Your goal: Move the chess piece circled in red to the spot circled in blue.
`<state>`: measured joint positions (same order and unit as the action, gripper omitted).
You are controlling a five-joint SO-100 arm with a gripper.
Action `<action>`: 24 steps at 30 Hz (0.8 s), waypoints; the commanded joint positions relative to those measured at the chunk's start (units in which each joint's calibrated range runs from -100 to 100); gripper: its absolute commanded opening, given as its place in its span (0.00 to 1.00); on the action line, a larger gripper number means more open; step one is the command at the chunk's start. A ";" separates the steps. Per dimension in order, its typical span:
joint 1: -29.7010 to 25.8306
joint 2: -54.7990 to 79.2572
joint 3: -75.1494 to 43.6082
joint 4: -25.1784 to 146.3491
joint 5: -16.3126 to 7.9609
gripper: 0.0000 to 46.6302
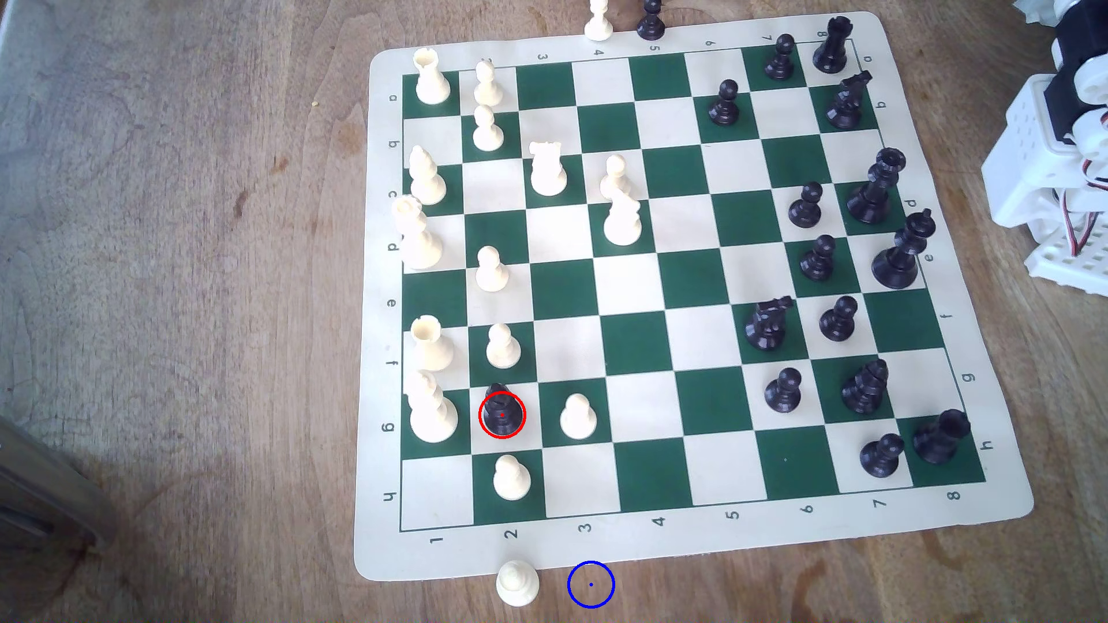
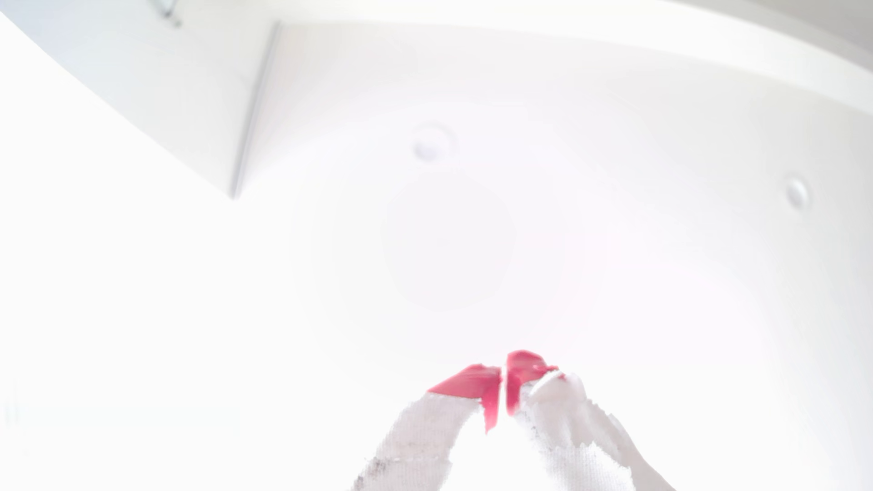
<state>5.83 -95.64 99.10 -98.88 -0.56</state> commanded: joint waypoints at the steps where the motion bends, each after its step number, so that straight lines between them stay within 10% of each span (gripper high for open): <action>1: -0.08 -0.11 0.90 -0.87 0.15 0.00; 22: -0.08 -0.11 0.90 -0.79 -0.24 0.00; 24: -2.19 -0.11 0.90 5.60 -3.37 0.17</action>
<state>5.68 -95.64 99.10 -98.88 -0.66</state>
